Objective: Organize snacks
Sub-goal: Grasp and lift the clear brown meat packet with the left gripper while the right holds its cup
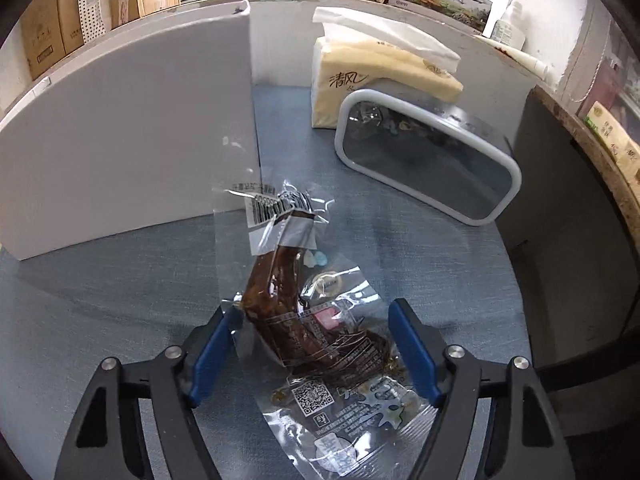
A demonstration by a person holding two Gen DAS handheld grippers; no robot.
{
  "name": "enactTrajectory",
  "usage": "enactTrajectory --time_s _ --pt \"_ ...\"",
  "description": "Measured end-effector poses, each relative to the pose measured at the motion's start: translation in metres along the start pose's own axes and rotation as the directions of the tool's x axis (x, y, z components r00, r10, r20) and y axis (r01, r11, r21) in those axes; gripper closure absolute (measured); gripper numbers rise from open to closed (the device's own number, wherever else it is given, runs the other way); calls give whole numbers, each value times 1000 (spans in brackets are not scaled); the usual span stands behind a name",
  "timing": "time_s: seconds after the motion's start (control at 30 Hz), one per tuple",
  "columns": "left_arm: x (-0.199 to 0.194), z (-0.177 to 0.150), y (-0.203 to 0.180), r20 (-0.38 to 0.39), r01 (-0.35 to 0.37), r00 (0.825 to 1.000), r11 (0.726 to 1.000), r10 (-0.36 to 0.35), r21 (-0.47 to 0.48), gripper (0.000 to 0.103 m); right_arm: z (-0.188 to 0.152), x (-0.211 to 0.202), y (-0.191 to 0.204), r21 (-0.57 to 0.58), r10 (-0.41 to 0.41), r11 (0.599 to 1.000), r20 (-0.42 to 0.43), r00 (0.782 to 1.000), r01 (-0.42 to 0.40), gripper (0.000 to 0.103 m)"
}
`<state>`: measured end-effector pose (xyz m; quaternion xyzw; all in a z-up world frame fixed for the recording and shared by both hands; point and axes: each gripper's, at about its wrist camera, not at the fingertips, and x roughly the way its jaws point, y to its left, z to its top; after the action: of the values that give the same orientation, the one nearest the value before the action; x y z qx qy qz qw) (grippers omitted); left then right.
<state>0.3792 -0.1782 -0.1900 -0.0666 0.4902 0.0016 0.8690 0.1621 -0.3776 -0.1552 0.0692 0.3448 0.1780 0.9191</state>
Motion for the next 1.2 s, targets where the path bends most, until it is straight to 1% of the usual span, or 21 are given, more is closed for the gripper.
enactTrajectory --time_s 0.03,0.07,0.1,0.13,0.2,0.23,0.3,0.33,0.37,0.4,0.43,0.5,0.53,0.7,0.8,0.87,0.9,0.93,1.07,1.1,1.2 --pt "-4 0 1 3 8 1000 1000 -8 12 28 0 0 -1 3 -2 1000 1 1000 2 63" --pt "-10 0 4 12 8 1000 1000 -9 21 42 1 -1 -1 6 -2 1000 3 1000 2 63" --pt "-16 -1 7 20 19 1000 999 -19 27 61 2 -1 -2 6 0 1000 4 1000 0 63" --pt "-22 -1 11 20 34 999 999 -34 37 63 3 -2 -2 5 -1 1000 6 1000 1 63" --pt "-29 -3 15 21 20 1000 996 -21 85 63 4 -2 -1 1 1 1000 10 1000 -1 63" --pt "-30 -5 18 20 18 1000 996 -20 90 63 5 0 1 -5 -1 1000 7 1000 1 63" --pt "-28 -7 28 -17 38 999 999 -38 39 60 5 1 2 -5 0 1000 6 1000 0 63" --pt "-24 -8 31 -41 39 998 999 -39 8 45 5 1 3 -4 3 1000 10 1000 -3 63" --pt "-22 -8 34 -62 35 997 999 -36 -16 35 4 1 5 -4 3 1000 11 1000 -3 63" --pt "-23 -8 34 -57 32 998 999 -33 -22 22 4 2 5 -3 4 1000 9 1000 -4 63" --pt "-25 -8 32 -42 16 999 1000 -17 -11 15 3 2 6 -3 7 1000 6 1000 -7 63" --pt "-25 -6 25 -41 -17 999 1000 17 4 5 3 3 6 -7 5 1000 2 1000 -5 63" --pt "-24 -5 21 -41 -19 999 1000 19 6 4 3 2 6 -8 3 1000 2 1000 -3 63" --pt "-10 -3 8 -51 -90 994 995 92 39 4 5 -4 -3 5 -9 1000 13 1000 9 63" --pt "1 -2 7 -61 -79 995 996 82 40 3 5 -6 -7 15 -17 1000 17 1000 17 63" --pt "-1 -3 11 -39 -77 996 996 79 51 3 5 -6 -10 19 -19 1000 15 1000 18 63" --pt "-1 -4 10 -31 -67 997 996 69 61 8 6 -5 -11 21 -18 1000 15 1000 18 63" --pt "-5 -6 10 -19 -63 998 995 65 76 17 5 -5 -11 24 -18 1000 15 1000 18 63" --pt "-14 -11 16 -12 -33 999 996 34 84 20 6 -4 -10 28 -13 1000 16 1000 13 63" --pt "-17 -9 27 -9 -25 1000 996 25 84 22 6 -4 -11 27 -10 1000 17 1000 10 63" --pt "-28 -12 33 0 -8 1000 995 8 104 26 6 -4 -9 22 -10 1000 17 1000 10 63"
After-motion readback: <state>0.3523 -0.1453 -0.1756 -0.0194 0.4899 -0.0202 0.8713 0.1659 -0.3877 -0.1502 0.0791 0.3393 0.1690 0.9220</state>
